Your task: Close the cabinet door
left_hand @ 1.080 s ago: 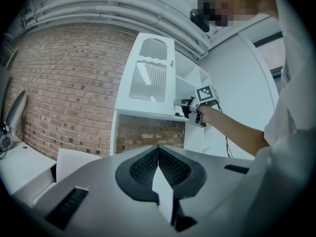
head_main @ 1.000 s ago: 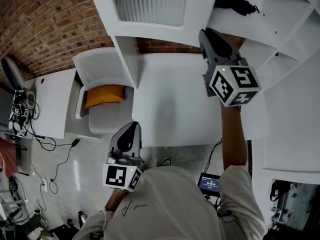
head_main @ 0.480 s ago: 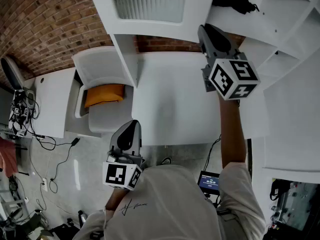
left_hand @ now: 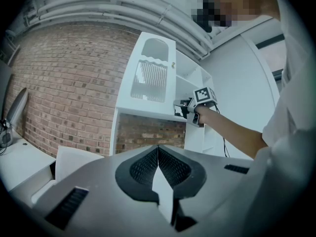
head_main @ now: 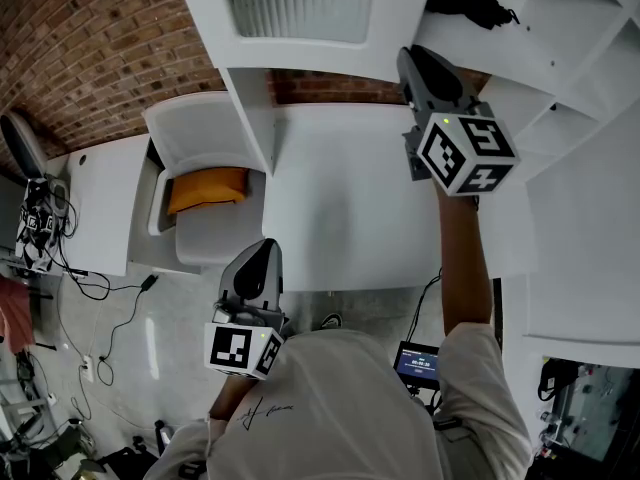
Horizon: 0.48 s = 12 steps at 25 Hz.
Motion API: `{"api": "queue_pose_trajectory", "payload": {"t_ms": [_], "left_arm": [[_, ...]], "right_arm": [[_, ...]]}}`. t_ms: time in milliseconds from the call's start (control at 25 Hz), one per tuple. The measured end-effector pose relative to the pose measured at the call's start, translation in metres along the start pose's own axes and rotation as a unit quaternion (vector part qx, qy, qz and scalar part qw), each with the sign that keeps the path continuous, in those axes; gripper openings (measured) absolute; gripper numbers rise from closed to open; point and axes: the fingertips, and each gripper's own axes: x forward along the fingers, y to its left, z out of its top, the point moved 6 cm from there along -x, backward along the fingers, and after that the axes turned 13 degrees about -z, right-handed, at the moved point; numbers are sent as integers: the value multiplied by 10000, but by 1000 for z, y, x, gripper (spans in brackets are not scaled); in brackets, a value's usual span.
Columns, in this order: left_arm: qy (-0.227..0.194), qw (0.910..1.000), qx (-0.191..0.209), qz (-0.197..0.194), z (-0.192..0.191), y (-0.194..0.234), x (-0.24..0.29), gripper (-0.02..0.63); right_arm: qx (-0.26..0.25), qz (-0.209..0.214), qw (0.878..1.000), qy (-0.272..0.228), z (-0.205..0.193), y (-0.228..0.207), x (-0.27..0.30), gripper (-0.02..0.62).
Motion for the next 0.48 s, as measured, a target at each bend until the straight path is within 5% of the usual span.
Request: {"api": "queue_pose_trajectory", "payload": {"t_ms": [480], "left_arm": [[-8, 10000, -2, 70, 0, 4, -1, 15]], "right_arm": [[22, -82, 10000, 26, -1, -2, 8, 64]]}}
